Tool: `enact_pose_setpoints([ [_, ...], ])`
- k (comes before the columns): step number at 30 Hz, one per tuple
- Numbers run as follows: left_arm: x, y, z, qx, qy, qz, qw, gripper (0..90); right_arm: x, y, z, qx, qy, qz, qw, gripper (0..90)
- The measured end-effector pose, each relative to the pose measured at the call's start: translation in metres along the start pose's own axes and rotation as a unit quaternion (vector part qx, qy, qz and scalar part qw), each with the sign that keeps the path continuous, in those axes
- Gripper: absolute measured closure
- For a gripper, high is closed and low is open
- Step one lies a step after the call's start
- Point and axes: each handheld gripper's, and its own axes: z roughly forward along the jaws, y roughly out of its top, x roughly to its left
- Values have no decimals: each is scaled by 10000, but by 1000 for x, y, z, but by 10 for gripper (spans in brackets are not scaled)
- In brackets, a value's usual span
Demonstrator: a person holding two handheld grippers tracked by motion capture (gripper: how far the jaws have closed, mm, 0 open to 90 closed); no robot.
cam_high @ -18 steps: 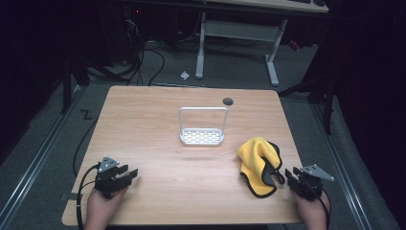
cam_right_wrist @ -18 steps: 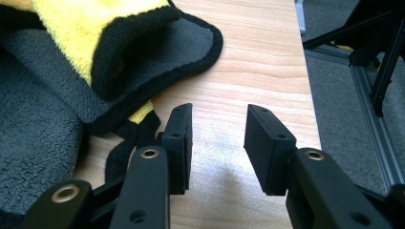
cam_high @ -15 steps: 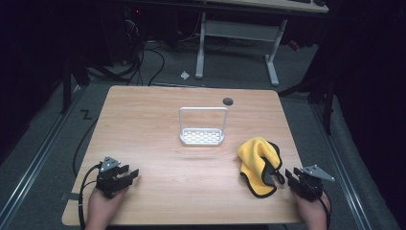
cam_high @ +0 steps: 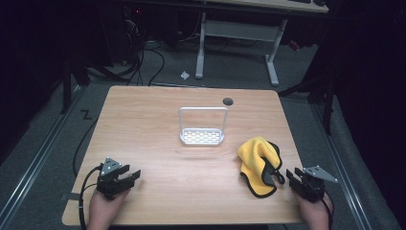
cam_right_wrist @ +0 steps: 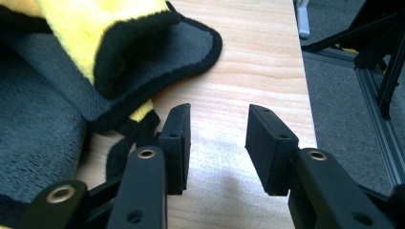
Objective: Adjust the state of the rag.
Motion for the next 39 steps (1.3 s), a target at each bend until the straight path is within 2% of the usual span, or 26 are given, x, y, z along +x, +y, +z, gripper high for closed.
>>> enact_pose_setpoints([
  [3,1,-1,-4,-74,-33,-87,9999,474,3,5,-3,-69,78,-26,9999,665],
  [10,-1,1,-7,-84,-31,-2,10000,452,14,33,-20,-453,330,-223,9982,811],
  [12,-1,2,-6,-91,-45,-18,9999,441,16,38,-20,-480,412,-262,9977,834],
  [13,-2,4,-6,-87,-89,-69,9999,440,21,49,-17,-507,472,-324,9971,875],
  [15,-4,4,-8,-118,-71,-15,9999,445,26,59,-10,-486,567,-303,9967,900],
  [17,-5,4,-8,-100,-101,11,9999,450,31,63,4,-304,597,-356,9971,900],
  [20,-6,4,-9,-94,-113,17,9999,448,36,54,28,127,652,-349,9972,900],
  [23,-7,4,-10,-104,-147,9,9998,433,42,37,44,542,656,-439,9954,900],
  [25,-8,4,-9,-96,-144,32,9998,433,43,32,46,511,651,-449,9956,900],
  [27,-9,4,-9,-94,-165,57,9998,433,41,32,46,509,699,-360,9956,900],
  [32,-11,4,-8,-77,-208,72,9997,432,43,30,46,459,687,-380,9959,900],
  [35,-13,5,-6,-66,-234,75,9997,430,50,30,44,460,747,-497,9949,900],
  [38,-15,5,-4,-37,-238,102,9997,429,63,30,43,461,869,-677,9928,900],
  [39,-15,5,-4,-37,-238,102,9997,429,63,30,43,461,869,-677,9928,900],
])
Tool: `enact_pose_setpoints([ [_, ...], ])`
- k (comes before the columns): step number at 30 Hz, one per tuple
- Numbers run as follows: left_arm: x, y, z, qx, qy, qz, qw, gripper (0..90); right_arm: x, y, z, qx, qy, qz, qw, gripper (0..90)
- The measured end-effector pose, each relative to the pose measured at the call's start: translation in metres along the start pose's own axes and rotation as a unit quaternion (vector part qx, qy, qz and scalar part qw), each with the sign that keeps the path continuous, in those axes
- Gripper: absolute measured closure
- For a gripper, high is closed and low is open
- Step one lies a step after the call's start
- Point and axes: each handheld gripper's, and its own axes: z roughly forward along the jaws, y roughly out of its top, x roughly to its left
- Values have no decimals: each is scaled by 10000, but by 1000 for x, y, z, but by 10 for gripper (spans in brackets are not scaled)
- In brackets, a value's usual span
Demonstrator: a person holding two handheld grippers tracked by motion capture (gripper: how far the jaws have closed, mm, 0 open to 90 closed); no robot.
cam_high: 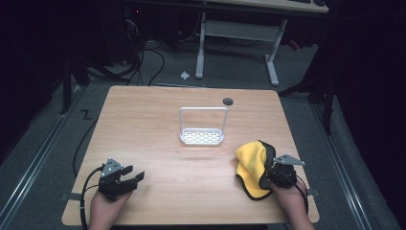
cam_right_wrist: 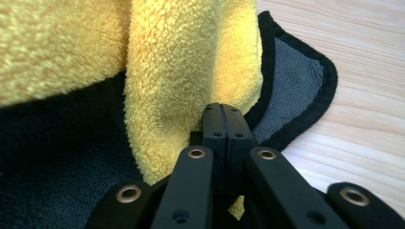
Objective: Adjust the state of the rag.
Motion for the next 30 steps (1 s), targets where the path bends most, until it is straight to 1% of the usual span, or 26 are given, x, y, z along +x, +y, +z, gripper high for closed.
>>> enact_pose_setpoints([
  [1,-1,0,1,7,-13,9,10000,429,10,2,2,0,70,-133,9999,900],
  [5,-3,1,1,4,-29,48,10000,429,30,7,6,-9,226,-383,9990,900],
  [8,-3,1,2,13,-38,55,10000,429,44,11,9,-20,365,-530,9979,900],
  [12,-4,1,2,12,-66,74,10000,429,62,15,13,-21,556,-668,9962,900],
  [15,-6,1,3,6,-87,88,9999,429,78,19,17,-27,692,-789,9945,900],
  [17,-8,2,4,8,-109,101,9999,429,89,21,19,-27,773,-913,9928,900],
  [23,-12,2,5,29,-131,171,9998,428,120,26,23,-76,1039,-1234,9869,900],
  [24,-12,2,5,29,-131,171,9998,428,125,26,23,-84,1075,-1291,9858,900],
  [25,-13,2,5,31,-137,179,9997,428,125,26,23,-84,1075,-1291,9858,900],
  [26,-13,2,5,26,-141,187,9997,428,129,27,23,-82,1104,-1304,9853,900],
  [27,-14,2,5,20,-157,186,9997,427,135,27,24,-103,1131,-1381,9839,900],
  [30,-15,3,5,12,-189,182,9997,427,139,28,25,-132,1144,-1424,9831,900],
])
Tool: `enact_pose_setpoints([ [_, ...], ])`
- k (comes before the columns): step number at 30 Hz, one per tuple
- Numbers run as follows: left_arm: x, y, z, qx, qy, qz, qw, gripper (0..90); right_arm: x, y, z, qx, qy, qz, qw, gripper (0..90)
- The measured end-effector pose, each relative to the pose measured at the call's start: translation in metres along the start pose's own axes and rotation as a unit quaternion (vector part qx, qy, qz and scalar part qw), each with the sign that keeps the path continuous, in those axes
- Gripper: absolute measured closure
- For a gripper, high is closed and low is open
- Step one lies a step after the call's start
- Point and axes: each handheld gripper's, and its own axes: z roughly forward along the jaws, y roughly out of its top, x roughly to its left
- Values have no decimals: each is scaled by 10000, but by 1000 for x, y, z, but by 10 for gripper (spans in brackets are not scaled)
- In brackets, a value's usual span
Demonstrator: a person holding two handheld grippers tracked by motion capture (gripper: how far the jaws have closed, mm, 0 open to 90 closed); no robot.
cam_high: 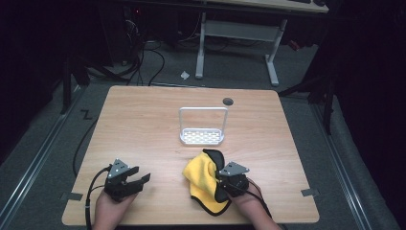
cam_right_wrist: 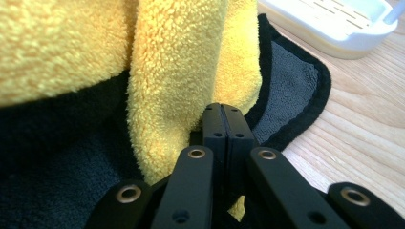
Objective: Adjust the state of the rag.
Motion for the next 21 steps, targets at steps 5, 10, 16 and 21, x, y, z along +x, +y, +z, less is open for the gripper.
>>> enact_pose_setpoints([
  [5,-4,1,0,-8,-40,15,10000,427,-11,0,-9,-242,21,283,9993,753],
  [10,-24,9,-3,-149,-317,64,9994,424,-36,-8,-31,-523,-348,592,9963,699],
  [16,-68,29,-1,-279,-746,384,9961,412,-65,-28,-40,-381,-593,873,9937,697],
  [21,-106,52,11,-310,-1250,537,9902,388,-74,-30,-42,-374,-683,1017,9918,688],
])
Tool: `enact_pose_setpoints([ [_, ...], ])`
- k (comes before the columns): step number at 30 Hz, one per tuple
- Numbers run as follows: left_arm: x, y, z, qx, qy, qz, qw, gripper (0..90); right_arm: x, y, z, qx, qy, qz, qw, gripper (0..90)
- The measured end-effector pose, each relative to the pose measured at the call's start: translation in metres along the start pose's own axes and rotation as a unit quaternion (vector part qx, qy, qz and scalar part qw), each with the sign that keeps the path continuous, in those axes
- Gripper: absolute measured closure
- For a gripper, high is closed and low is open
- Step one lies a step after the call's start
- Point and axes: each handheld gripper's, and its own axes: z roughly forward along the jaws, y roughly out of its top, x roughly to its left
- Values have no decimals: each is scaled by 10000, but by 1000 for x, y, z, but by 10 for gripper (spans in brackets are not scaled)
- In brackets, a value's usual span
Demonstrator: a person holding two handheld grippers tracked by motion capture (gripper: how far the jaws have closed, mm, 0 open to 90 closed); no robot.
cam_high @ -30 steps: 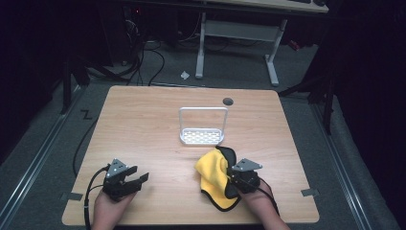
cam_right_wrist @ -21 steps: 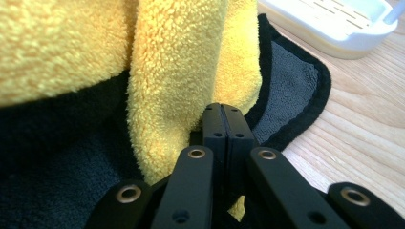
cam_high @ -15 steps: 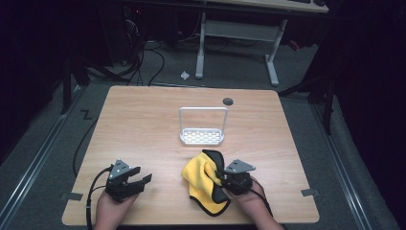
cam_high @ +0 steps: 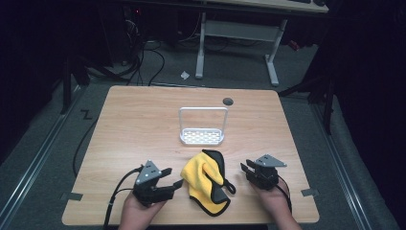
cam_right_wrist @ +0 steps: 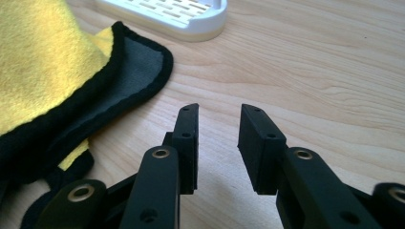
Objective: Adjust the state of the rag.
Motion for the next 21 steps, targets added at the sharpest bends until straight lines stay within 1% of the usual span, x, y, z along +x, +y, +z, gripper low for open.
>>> enact_pose_setpoints([
  [3,-11,15,15,-3,-271,-49,9996,344,2,0,0,-5,23,-56,10000,668],
  [5,-16,23,26,51,-309,-30,9995,330,3,0,0,3,52,-83,10000,653],
  [6,-18,25,32,106,-260,23,9996,325,4,0,1,15,70,-100,9999,651],
  [7,-19,28,38,197,-159,84,9996,326,5,0,1,13,78,-115,9999,648],
  [8,-19,28,38,197,-159,84,9996,330,5,0,1,10,92,-120,9999,644],
  [9,-18,29,49,391,8,155,9991,348,5,0,1,11,105,-128,9999,640],
  [10,-15,29,53,497,7,123,9987,389,6,0,0,7,115,-126,9999,638],
  [11,-12,28,55,579,-2,112,9983,458,7,0,0,6,129,-114,9999,636],
  [12,-10,27,56,618,35,171,9979,546,8,0,-1,2,144,-123,9998,636],
  [13,-9,26,55,653,118,253,9975,652,9,0,-1,-12,173,-133,9998,637],
  [14,-9,26,55,653,118,253,9975,730,9,0,-1,-12,173,-133,9998,637],
  [15,-5,25,51,606,193,267,9976,796,11,1,-3,-32,239,-127,9996,639],
  [16,-5,25,51,606,193,267,9976,824,13,1,-2,-33,289,-138,9995,639],
  [17,-2,23,44,502,274,286,9980,835,16,1,-2,-23,328,-173,9993,643],
  [18,0,22,40,463,331,289,9980,841,18,2,-1,1,379,-222,9990,652],
  [19,2,20,35,412,375,262,9981,842,22,2,-1,11,434,-250,9987,652],
  [21,9,15,26,309,444,148,9984,843,30,2,1,41,543,-364,9979,655],
])
